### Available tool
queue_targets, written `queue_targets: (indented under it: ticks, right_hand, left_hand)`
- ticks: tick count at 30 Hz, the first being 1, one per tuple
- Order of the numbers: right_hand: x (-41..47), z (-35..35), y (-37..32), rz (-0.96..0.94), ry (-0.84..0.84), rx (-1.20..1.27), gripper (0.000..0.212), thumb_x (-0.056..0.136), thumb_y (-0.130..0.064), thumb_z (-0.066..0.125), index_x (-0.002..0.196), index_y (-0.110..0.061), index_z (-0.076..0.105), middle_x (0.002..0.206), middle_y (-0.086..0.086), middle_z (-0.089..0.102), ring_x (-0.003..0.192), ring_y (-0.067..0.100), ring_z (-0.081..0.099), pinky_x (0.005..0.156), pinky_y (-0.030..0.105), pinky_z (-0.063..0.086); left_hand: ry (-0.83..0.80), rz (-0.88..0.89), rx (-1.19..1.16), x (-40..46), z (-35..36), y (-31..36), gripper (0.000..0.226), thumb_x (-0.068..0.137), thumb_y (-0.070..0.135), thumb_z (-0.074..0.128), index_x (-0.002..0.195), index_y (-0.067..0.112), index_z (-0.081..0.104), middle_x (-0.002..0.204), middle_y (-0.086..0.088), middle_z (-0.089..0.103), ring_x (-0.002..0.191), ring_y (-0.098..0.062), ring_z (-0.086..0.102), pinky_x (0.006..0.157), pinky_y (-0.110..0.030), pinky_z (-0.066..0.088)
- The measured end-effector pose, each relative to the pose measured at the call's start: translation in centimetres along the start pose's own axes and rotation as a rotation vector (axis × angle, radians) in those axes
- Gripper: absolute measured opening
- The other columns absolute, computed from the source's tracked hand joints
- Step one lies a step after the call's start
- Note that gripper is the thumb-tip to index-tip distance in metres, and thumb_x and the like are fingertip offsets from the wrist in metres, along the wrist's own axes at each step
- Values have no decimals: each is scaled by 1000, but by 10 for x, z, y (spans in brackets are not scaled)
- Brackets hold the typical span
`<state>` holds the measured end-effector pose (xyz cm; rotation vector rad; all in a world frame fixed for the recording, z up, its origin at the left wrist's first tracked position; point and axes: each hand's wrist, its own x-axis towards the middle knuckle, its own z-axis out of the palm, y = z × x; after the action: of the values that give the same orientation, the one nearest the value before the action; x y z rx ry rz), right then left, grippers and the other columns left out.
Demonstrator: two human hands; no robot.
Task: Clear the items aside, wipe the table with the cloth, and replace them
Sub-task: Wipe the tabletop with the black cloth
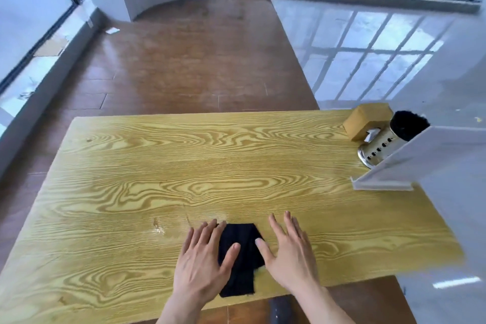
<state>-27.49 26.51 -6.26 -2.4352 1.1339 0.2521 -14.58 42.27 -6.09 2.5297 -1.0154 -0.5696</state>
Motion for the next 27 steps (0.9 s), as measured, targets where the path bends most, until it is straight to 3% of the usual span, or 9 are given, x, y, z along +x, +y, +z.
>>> queue_targets:
  ticks: [4, 7, 11, 15, 24, 27]
  right_hand:
    - [19, -36, 41, 51, -25, 68, 75, 93, -69, 40, 158, -43, 13, 171, -4, 5, 157, 22, 13, 117, 42, 41]
    - [30, -63, 73, 67, -22, 92, 72, 94, -67, 42, 158, -39, 24, 169, -4, 15, 153, 23, 27, 102, 33, 53]
    - [39, -86, 99, 39, 28, 123, 70, 94, -66, 41, 156, -34, 30, 167, -1, 24, 150, 20, 34, 106, 31, 47]
    - [38, -72, 78, -90, 37, 125, 69, 95, -66, 40, 156, -36, 29, 168, -5, 20, 153, 16, 26, 117, 33, 38]
    - [13, 51, -19, -313, 28, 45, 84, 89, -81, 25, 160, -37, 13, 171, -6, 3, 158, 15, -5, 128, 33, 9]
    - [18, 95, -45, -270, 54, -64, 89, 90, -81, 28, 161, -29, 19, 170, 4, 7, 158, 26, 4, 125, 44, 12]
  left_hand:
    - [8, 33, 5, 5, -4, 45, 77, 90, 76, 14, 157, 39, 24, 165, 16, 28, 154, -4, 18, 128, -30, 3]
    - [-12, 41, -7, 12, 1, 80, 76, 90, 77, 15, 156, 41, 25, 164, 17, 28, 154, -5, 20, 127, -31, 7]
    - [24, 5, -54, 21, 7, 120, 73, 89, 77, 17, 154, 45, 24, 163, 20, 28, 153, -5, 21, 126, -30, 12]
    - [121, -86, -70, 29, 9, 112, 72, 90, 76, 18, 155, 44, 24, 164, 21, 26, 154, -4, 18, 126, -28, 10]
    - [320, -259, -13, 25, -10, -31, 75, 91, 75, 25, 155, 36, 28, 166, 12, 26, 156, -10, 16, 128, -36, 6]
    - [323, -261, 16, 31, -9, -93, 77, 91, 72, 28, 156, 32, 28, 167, 7, 26, 156, -14, 17, 128, -40, 8]
